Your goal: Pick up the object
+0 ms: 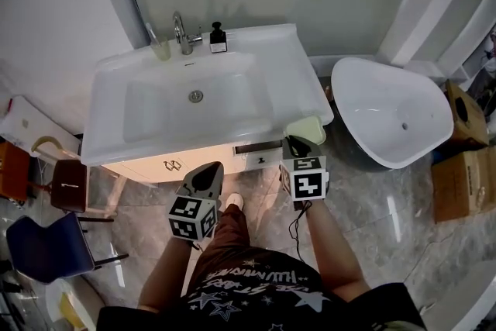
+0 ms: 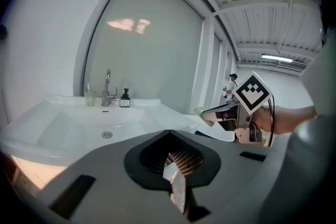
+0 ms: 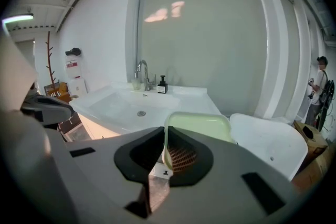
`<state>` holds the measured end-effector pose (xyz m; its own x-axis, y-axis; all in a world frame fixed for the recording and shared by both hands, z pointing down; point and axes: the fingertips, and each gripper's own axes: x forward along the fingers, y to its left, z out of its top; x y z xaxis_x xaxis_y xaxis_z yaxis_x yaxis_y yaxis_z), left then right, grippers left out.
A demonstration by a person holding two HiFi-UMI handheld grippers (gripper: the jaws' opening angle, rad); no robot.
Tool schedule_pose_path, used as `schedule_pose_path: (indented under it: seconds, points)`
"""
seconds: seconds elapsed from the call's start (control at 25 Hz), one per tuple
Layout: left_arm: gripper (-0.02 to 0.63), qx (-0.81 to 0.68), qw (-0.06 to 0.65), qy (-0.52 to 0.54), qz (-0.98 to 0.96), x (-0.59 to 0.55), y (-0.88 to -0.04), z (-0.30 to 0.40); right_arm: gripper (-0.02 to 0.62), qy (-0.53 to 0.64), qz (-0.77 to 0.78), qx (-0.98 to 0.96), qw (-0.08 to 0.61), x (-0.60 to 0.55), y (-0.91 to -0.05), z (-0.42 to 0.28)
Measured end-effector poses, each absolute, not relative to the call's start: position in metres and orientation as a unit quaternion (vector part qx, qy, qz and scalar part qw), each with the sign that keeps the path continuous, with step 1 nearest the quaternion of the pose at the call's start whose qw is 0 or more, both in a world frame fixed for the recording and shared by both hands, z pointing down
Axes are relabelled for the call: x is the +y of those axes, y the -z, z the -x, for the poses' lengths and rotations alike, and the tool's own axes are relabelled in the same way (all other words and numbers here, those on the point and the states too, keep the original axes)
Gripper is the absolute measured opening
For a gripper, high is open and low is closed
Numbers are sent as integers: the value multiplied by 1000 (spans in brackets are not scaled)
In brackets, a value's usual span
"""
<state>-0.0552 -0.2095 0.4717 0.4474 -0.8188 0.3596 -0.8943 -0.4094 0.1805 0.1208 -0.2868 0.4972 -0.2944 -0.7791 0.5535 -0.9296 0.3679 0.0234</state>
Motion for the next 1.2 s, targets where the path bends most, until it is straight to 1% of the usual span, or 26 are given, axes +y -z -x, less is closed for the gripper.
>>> schedule_pose_path:
  seconds: [0.44,0.84,1.2]
  points:
    - [15,-543,175,-121,-812,-105,-469,50,31,-157,-501,-817,240,-196,-500,-117]
    - [15,-549,171,-111,-810,-65,-467,65,31,-161,-503,-816,235,-156,-505,-111]
    - [15,-535,193,-115,-815,-6,-479,110,31,-175,-508,-808,243,-98,-513,-68]
